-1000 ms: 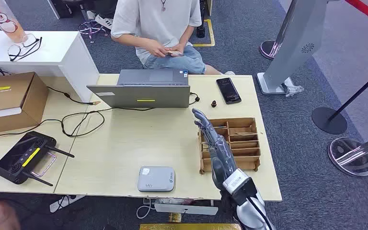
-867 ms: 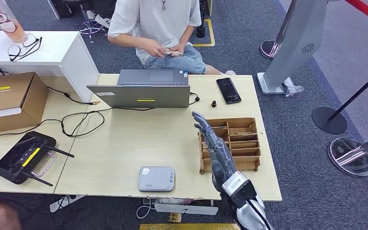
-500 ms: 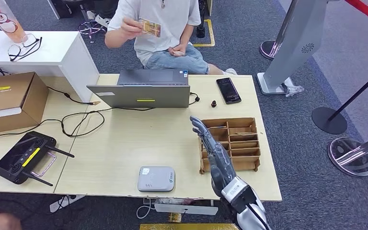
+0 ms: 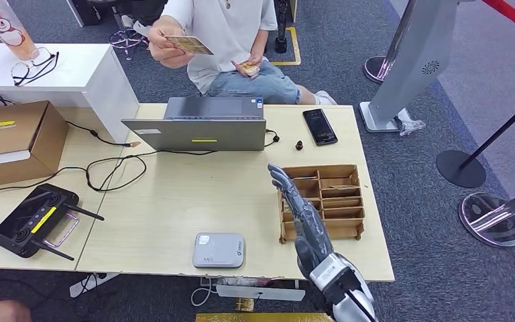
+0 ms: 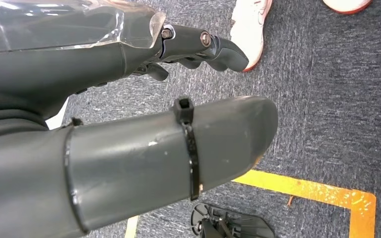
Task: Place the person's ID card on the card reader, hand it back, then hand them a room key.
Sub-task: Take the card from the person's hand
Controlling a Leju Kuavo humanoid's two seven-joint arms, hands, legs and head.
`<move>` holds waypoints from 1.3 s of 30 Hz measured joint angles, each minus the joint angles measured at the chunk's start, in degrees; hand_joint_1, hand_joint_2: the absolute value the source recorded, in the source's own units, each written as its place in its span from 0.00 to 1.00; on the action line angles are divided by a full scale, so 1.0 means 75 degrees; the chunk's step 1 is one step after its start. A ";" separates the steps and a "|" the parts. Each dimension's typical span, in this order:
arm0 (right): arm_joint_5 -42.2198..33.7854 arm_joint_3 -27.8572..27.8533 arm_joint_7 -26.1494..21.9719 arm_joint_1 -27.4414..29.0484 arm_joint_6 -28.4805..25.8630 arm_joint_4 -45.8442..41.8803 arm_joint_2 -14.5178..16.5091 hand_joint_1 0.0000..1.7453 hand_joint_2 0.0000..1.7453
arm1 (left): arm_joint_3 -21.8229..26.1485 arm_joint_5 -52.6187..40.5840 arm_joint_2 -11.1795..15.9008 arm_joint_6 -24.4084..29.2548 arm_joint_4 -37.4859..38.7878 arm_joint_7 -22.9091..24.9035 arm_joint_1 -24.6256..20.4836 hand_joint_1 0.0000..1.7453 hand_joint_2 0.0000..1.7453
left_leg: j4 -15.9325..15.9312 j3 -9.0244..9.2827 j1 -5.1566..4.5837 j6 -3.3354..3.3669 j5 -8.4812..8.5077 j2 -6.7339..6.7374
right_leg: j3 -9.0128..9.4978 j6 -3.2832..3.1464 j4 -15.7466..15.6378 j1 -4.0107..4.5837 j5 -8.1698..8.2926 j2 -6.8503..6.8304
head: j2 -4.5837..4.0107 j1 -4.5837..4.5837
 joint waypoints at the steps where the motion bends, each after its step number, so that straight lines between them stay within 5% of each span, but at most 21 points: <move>1: 0.0133 0.0000 0.0016 -0.0014 -0.0088 0.0000 0.0000 0.00 0.00 | 0.0004 -0.0019 -0.0001 -0.0012 0.0000 -0.0001 0.0000 0.00 0.00 | 0.0000 0.0000 0.0000 0.0000 0.0000 0.0000 | 0.0000 0.0000 0.0000 0.0000 0.0000 0.0000 | 0.0000 0.0000; 20: 0.3444 0.0195 0.0582 -0.1643 -0.2204 0.0501 -0.0030 0.00 0.00 | 0.0009 -0.0433 -0.0038 -0.0176 0.0003 0.0254 0.0004 0.00 0.00 | 0.0000 0.0001 0.0000 0.0000 0.0002 0.0001 | 0.0001 -0.0002 0.0001 0.0000 0.0002 0.0002 | 0.0000 0.0001; 24: 0.4043 0.0281 0.0836 -0.2050 -0.2578 0.0727 -0.0032 0.00 1.00 | 0.0009 -0.0510 -0.0039 -0.0183 0.0003 0.0281 0.0001 0.00 0.00 | 0.0000 0.0002 0.0000 0.0000 0.0002 0.0001 | 0.0001 -0.0002 0.0001 0.0000 0.0002 0.0002 | 0.0000 0.0000; 39: 0.5703 0.0510 0.1715 -0.3098 -0.3530 0.2016 -0.0032 0.00 1.00 | 0.0007 -0.0659 -0.0091 -0.0177 0.0003 0.0337 -0.0015 0.00 0.00 | 0.0001 0.0001 0.0000 0.0000 0.0002 0.0000 | 0.0001 -0.0002 0.0001 0.0000 0.0003 0.0002 | 0.0000 0.0000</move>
